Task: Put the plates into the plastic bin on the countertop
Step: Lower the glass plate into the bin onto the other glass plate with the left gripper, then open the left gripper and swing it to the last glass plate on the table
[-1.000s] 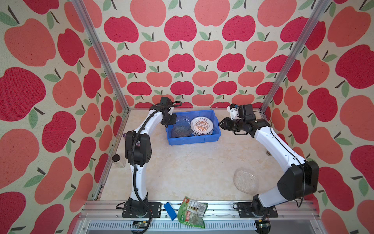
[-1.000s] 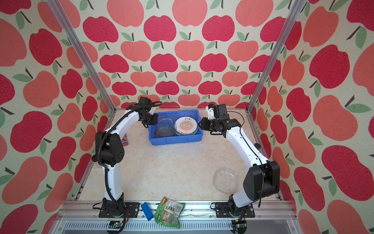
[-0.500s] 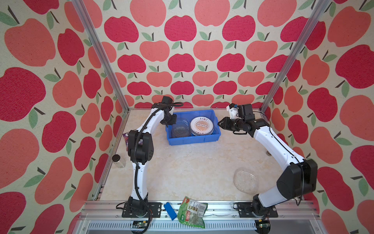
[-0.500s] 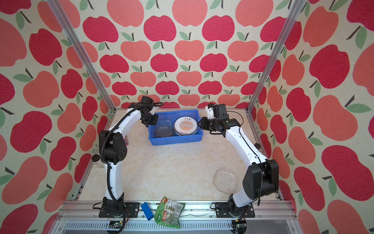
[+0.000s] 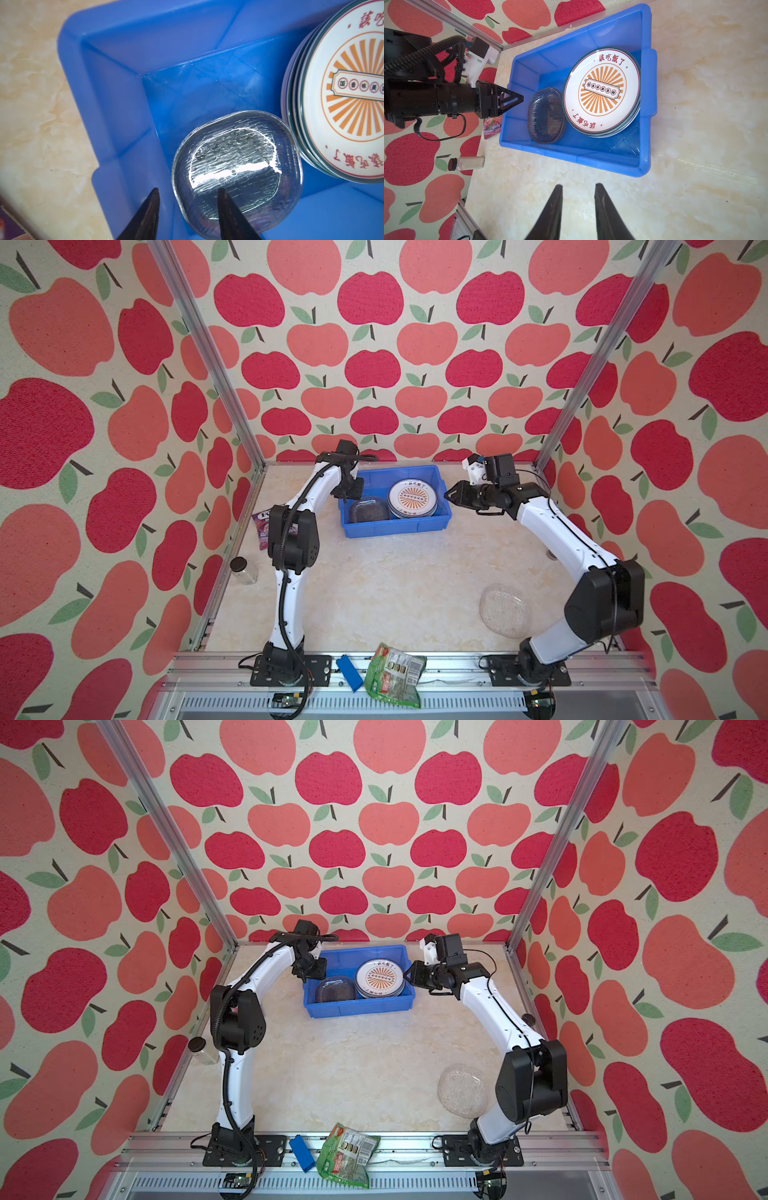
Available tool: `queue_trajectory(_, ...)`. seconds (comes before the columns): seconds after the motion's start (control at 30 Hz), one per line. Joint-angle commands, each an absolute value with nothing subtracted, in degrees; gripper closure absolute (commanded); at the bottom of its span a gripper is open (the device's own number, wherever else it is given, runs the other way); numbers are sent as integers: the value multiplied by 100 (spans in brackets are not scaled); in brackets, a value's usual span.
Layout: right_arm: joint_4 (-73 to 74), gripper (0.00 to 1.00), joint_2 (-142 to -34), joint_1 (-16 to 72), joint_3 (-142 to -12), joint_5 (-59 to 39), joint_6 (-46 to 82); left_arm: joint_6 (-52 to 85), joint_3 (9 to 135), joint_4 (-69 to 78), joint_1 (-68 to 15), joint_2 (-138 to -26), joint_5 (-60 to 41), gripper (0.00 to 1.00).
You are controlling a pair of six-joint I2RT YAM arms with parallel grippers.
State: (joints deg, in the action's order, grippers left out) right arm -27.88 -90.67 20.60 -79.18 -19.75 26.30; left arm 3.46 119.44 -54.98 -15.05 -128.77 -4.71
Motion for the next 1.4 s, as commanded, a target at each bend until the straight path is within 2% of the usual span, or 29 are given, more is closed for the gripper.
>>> queue_trajectory(0.0, -2699, 70, -9126, 2039, -8047, -2155, 2768, 326, 12084, -5547, -1500, -12819, -181, 50)
queue_trajectory(0.3, -3041, 70, -9108, 2031, -8279, -1999, 2514, 220, 12541, -5666, -1751, -12708, -103, 45)
queue_trajectory(0.43, -3273, 69, -8921, 1885, -8386, -1789, 2342, 186, 12435, -5440, -2166, -12106, 72, 26)
queue_trajectory(0.5, -3420, 69, -8779, 1711, -8353, -1733, 2320, 198, 12286, -5281, -2467, -11756, 30, 14)
queue_trajectory(0.53, -3484, 69, -8693, 1606, -8261, -1738, 2327, 234, 12164, -5161, -2659, -11578, -67, 2)
queue_trajectory(0.57, -3549, 69, -8578, 1508, -8135, -1713, 2351, 287, 12074, -5103, -2845, -11448, -221, 1)
queue_trajectory(0.77, -3670, 69, -7531, 1116, -6910, -1271, 2741, 803, 11923, -5219, -3894, -11404, -1181, 1)
queue_trajectory(0.97, -3621, 69, -6163, 551, -5672, -916, 3189, 1382, 11056, -4659, -4728, -11414, -1827, 1)
queue_trajectory(1.27, -3740, 70, -4815, 413, -4648, -1155, 3443, 2281, 9971, -3470, -5582, -11632, -2280, 18)
queue_trajectory(1.37, -3905, 70, -4523, 419, -4571, -1134, 3378, 2396, 9844, -3275, -5802, -11795, -2318, 19)
